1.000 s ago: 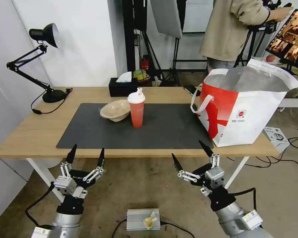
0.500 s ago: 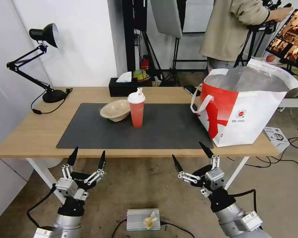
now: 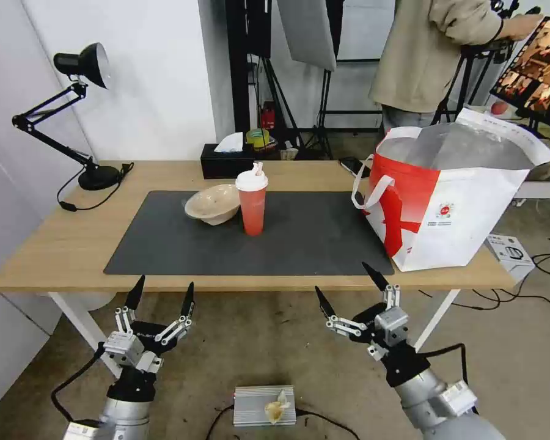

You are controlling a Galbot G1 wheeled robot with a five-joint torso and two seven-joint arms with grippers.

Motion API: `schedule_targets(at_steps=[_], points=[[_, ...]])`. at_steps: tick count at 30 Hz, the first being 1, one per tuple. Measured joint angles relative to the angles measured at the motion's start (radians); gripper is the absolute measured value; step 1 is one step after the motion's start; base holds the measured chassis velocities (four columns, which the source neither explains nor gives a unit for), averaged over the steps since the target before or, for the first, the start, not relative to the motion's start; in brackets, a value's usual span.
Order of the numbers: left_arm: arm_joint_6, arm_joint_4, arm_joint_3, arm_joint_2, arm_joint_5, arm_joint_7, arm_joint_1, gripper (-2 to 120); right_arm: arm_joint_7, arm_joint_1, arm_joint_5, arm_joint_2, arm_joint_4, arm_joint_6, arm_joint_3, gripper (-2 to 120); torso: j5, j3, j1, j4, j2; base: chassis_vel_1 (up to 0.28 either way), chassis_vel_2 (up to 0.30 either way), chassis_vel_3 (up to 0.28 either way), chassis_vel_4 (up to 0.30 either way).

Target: Pick up the trash from the table and place it into the takeout bag.

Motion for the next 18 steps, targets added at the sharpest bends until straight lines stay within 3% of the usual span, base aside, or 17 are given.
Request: schedule_targets(at_steps=[18], points=[[-0.017, 0.025, 0.013, -0.005, 0.012, 0.006, -0.007, 100, 0.033, 0.263, 0.254, -0.147, -0.055, -0.108, -0.079, 100, 0.0000, 0.000, 0.000, -0.0003, 0.000, 0.000, 0.000, 0.000, 0.000]])
